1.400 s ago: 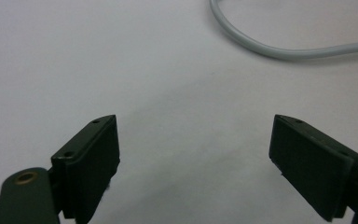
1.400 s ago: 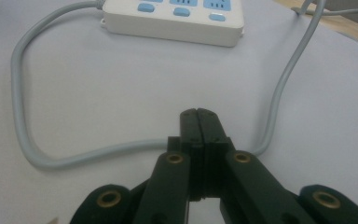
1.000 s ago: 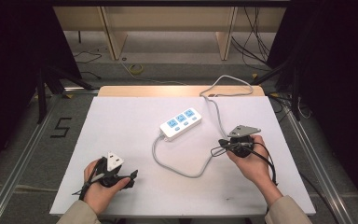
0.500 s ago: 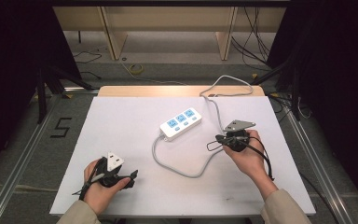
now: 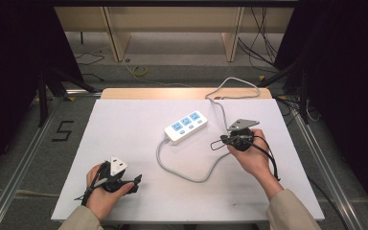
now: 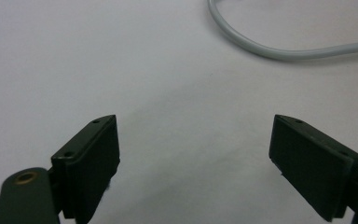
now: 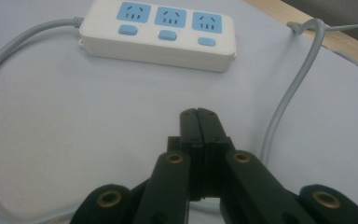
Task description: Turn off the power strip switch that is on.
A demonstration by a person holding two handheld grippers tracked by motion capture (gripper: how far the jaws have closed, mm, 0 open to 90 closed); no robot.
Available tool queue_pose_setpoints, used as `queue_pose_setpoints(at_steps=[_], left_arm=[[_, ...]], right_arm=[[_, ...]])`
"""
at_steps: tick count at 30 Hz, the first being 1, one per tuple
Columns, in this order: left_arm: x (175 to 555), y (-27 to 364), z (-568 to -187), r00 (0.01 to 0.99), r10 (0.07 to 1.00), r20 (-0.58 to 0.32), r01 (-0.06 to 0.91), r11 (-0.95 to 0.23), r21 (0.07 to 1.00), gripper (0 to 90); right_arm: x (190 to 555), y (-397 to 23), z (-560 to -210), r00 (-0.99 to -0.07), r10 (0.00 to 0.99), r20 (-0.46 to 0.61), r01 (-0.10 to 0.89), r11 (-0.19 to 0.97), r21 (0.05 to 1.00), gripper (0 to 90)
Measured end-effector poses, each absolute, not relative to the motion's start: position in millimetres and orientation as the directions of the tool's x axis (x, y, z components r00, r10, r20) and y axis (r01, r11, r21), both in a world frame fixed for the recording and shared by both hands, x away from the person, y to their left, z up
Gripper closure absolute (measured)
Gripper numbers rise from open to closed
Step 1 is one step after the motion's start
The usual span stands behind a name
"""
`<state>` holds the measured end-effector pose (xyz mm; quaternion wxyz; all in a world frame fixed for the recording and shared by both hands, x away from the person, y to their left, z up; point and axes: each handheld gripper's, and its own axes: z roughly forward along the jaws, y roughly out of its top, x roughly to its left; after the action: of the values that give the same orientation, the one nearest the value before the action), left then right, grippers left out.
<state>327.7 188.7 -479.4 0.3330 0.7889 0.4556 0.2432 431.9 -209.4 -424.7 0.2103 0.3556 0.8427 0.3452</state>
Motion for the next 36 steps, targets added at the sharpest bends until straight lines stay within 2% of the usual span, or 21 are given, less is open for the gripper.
queue_pose_setpoints(at_steps=[36], left_arm=[[328.9, 187.8, -479.1, 0.481, 0.874, 0.076, 0.550, -0.368, 0.750, 15.9]], right_arm=[[475.7, -189.3, -419.8, -0.651, 0.751, -0.113, 0.483, 0.524, 0.701, 90.0]])
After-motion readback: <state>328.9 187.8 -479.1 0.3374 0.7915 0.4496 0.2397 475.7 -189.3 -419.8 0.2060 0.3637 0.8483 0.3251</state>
